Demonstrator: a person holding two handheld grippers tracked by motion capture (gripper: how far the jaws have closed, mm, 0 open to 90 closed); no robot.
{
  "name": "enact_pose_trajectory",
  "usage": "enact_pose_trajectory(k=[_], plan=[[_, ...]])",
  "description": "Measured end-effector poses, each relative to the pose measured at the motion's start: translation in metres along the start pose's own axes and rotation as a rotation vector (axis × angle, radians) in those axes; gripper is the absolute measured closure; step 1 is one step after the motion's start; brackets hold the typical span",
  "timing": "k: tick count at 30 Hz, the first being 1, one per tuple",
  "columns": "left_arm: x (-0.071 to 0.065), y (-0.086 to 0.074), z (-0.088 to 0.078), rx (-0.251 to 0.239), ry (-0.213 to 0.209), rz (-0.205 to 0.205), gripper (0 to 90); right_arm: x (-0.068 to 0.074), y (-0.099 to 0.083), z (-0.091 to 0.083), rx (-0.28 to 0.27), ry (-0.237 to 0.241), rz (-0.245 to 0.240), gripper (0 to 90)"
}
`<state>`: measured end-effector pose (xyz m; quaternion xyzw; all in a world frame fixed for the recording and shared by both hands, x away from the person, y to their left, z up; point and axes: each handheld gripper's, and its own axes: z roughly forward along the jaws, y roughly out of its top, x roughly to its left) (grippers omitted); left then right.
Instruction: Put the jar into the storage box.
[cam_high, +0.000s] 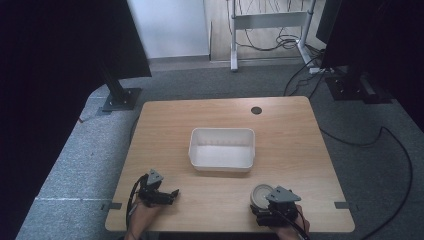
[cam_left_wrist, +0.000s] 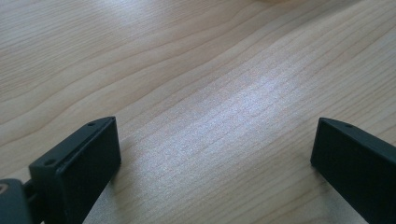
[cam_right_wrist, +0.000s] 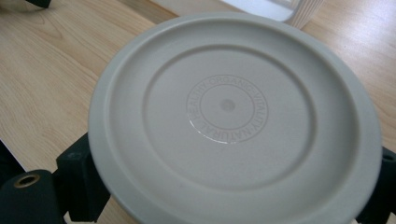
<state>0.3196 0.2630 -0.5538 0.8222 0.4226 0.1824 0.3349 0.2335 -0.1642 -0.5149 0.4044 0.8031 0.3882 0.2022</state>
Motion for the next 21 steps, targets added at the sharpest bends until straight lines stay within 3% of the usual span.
enact_pose_trajectory(k=[21], plan=[[0.000,0.000,0.000,0.000,0.000,0.000,1.3,0.005,0.027,0.023,-0.017,0.040,0.001,9.0]])
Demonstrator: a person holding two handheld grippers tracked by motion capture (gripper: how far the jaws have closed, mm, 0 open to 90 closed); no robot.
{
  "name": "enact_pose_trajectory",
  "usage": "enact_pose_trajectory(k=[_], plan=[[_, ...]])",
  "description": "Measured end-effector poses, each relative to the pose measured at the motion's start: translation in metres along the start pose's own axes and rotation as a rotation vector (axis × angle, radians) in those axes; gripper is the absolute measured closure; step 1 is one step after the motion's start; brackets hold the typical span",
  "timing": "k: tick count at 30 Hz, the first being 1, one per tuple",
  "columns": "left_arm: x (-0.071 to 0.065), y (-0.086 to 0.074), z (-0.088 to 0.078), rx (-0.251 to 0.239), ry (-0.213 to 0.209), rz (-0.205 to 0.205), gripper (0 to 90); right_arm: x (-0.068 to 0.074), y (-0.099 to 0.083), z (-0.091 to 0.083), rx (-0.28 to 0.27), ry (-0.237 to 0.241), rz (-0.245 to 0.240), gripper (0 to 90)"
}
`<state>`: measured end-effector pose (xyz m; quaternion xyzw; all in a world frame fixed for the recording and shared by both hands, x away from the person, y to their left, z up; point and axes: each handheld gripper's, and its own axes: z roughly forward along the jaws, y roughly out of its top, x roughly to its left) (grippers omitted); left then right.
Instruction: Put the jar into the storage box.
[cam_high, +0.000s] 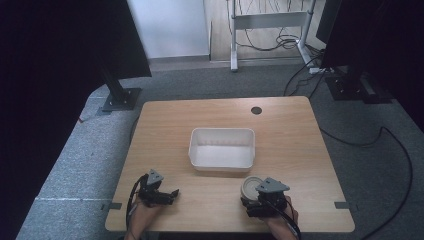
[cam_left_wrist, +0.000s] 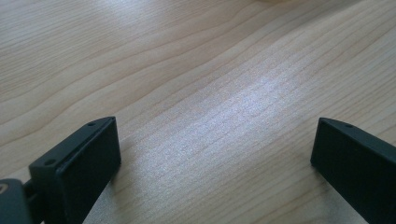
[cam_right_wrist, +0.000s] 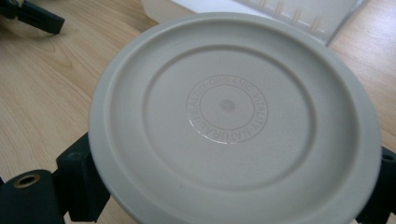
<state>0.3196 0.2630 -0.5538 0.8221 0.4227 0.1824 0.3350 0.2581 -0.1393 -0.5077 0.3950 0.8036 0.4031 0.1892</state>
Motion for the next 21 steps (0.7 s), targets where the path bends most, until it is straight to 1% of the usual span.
enact_pose_trajectory(k=[21], plan=[[0.000,0.000,0.000,0.001,0.000,0.000,1.3,0.005,0.033,0.023,-0.025,0.025,-0.026,9.0]])
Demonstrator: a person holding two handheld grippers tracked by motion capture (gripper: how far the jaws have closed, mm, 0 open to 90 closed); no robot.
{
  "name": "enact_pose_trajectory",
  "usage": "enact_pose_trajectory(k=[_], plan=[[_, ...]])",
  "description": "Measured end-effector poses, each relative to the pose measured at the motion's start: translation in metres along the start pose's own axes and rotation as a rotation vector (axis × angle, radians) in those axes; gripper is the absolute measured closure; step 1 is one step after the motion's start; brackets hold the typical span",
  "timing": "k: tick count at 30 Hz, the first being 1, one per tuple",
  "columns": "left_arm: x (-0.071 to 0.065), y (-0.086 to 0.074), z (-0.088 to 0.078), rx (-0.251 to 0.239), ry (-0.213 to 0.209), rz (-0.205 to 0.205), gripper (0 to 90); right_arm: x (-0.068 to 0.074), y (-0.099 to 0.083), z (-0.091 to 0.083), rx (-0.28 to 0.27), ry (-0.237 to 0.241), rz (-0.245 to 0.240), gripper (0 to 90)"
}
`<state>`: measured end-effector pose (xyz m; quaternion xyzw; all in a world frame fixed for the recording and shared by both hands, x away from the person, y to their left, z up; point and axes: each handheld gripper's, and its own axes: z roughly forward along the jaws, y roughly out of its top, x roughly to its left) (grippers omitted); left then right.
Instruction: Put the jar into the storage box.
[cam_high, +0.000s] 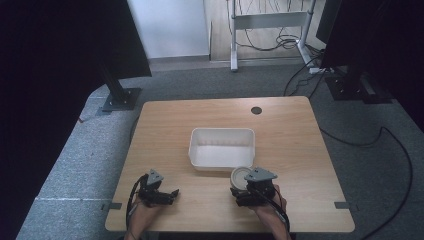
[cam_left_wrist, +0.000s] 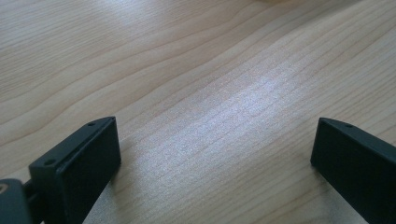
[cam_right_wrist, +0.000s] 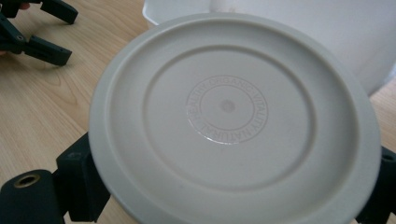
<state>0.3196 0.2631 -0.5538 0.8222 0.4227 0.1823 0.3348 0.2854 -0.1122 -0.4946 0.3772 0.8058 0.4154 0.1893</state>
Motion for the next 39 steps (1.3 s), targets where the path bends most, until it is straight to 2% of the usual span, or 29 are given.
enact_pose_trajectory(k=[12,26,39], plan=[[0.000,0.000,0.000,0.000,0.000,0.000,1.3,-0.004,0.017,0.016,-0.012,0.001,0.014,9.0],[0.000,0.000,0.000,-0.002,0.000,-0.003,1.3,-0.007,0.040,0.034,-0.023,-0.011,0.006,9.0],[0.000,0.000,0.000,-0.001,-0.002,0.001,0.9,-0.011,0.057,0.054,-0.014,-0.030,0.012,9.0]])
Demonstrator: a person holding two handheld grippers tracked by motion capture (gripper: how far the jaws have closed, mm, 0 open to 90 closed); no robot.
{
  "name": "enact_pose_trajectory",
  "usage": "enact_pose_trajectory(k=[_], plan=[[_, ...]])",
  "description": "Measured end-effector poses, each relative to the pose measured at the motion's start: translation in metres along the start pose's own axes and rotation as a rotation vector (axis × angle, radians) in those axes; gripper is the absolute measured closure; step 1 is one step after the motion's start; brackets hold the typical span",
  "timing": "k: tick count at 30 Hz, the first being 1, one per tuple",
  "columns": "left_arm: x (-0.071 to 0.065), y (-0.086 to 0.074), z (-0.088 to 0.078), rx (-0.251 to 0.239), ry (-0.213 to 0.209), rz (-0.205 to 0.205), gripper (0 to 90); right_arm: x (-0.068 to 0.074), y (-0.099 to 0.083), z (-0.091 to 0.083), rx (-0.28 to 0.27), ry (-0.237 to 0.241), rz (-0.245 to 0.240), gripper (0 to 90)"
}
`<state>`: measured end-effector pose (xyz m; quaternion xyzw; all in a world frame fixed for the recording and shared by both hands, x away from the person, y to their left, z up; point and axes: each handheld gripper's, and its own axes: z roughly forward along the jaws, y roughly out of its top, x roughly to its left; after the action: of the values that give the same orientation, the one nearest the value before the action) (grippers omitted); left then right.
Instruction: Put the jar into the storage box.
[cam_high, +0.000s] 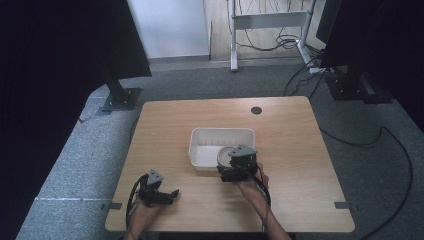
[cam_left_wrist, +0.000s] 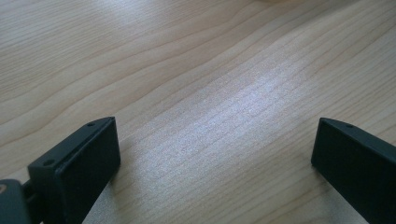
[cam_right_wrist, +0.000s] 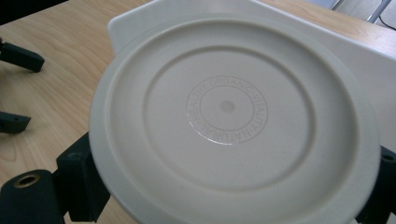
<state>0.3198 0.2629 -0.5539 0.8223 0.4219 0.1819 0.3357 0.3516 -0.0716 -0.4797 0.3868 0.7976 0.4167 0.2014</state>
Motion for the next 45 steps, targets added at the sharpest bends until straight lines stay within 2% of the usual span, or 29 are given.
enact_pose_trajectory(k=[22,45], plan=[[0.000,0.000,0.000,0.001,-0.001,0.002,0.8,-0.007,0.020,0.029,0.009,-0.041,0.004,9.0],[0.001,0.000,0.000,0.004,-0.003,0.007,0.6,-0.012,0.014,0.070,0.036,-0.082,0.043,9.0]])
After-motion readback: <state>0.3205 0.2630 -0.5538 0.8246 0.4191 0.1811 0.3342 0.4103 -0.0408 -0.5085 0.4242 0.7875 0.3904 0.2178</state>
